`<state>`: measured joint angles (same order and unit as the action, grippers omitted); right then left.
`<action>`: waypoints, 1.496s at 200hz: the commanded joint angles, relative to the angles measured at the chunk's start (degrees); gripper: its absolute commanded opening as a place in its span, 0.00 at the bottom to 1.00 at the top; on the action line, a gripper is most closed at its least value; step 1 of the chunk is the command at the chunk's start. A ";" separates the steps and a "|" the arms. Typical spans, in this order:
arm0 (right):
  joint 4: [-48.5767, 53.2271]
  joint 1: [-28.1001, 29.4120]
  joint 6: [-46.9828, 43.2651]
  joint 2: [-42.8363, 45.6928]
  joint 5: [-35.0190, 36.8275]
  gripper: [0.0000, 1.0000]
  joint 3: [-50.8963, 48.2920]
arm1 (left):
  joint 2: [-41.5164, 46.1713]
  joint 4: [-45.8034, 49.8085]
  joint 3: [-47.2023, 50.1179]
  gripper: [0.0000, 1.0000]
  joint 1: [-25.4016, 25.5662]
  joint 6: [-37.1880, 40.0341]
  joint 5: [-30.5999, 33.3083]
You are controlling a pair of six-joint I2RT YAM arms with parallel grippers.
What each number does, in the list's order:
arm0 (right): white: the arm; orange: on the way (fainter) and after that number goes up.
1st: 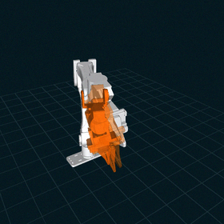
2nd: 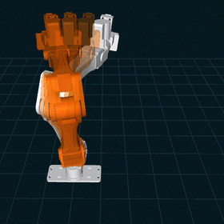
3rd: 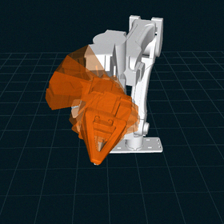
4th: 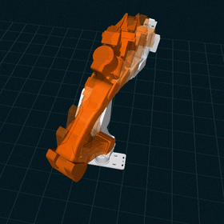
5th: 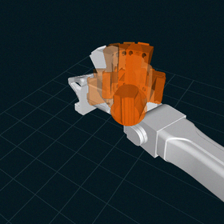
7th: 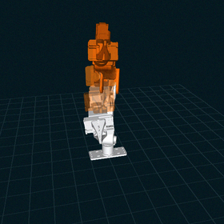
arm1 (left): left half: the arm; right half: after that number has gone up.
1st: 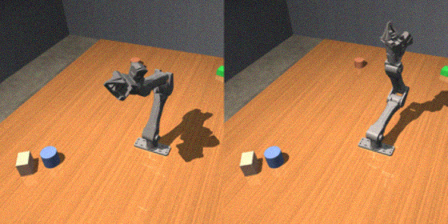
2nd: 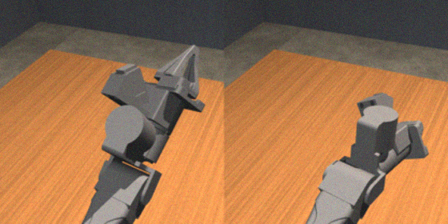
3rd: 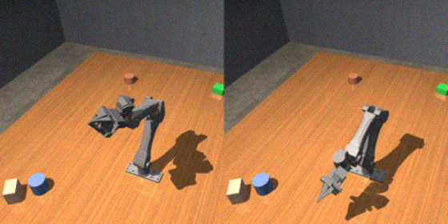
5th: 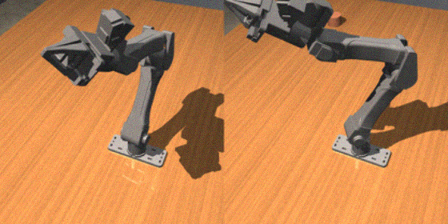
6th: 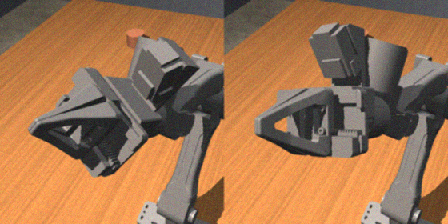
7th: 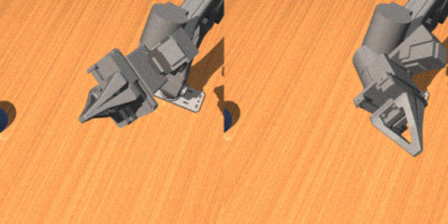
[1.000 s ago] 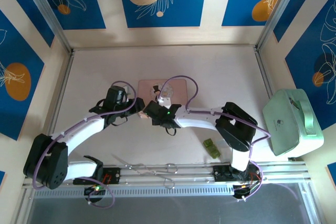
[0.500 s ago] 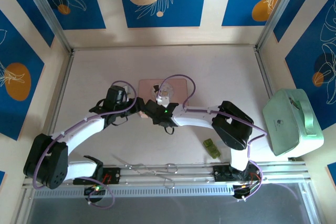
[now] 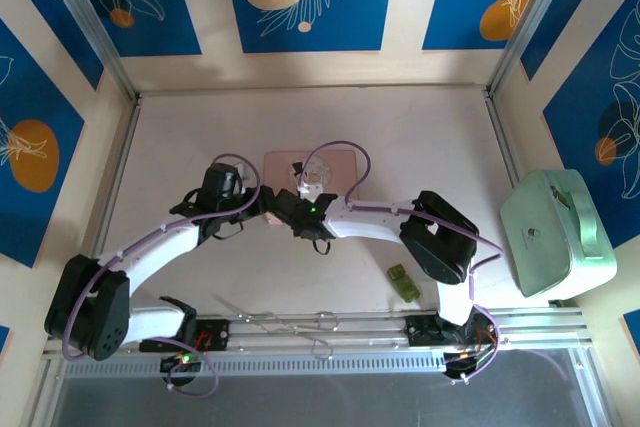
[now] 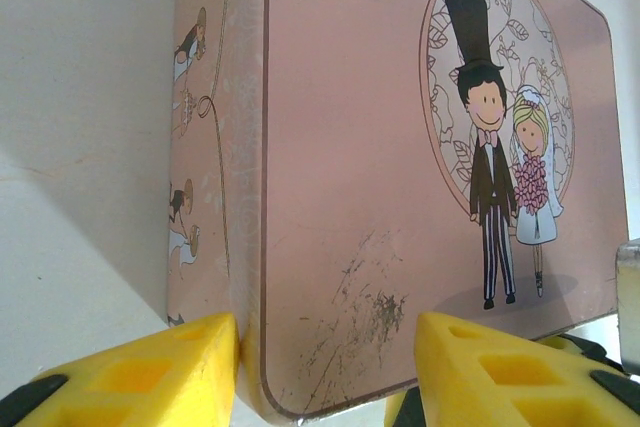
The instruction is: Unlock the padlock with the key
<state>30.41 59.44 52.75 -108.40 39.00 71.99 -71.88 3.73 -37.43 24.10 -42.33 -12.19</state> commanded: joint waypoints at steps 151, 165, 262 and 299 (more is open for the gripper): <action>4.39 -1.12 3.12 -3.36 -0.77 0.35 5.06 | -0.02 0.34 -1.73 0.47 -0.45 3.09 -0.65; 4.62 -1.10 3.31 -3.43 -0.94 0.33 5.18 | 0.14 0.26 -1.46 0.46 -0.45 3.11 -0.56; 15.12 -2.39 2.56 -6.34 -10.12 0.14 11.77 | 4.36 3.80 -1.61 0.59 -0.45 3.69 -0.12; 15.89 -3.40 1.66 -6.77 -15.94 0.13 12.64 | 12.71 5.86 1.80 0.75 -0.32 0.79 1.68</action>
<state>43.18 56.62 55.31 -114.10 29.65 83.70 -64.36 7.88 -37.30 24.08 -40.14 -11.07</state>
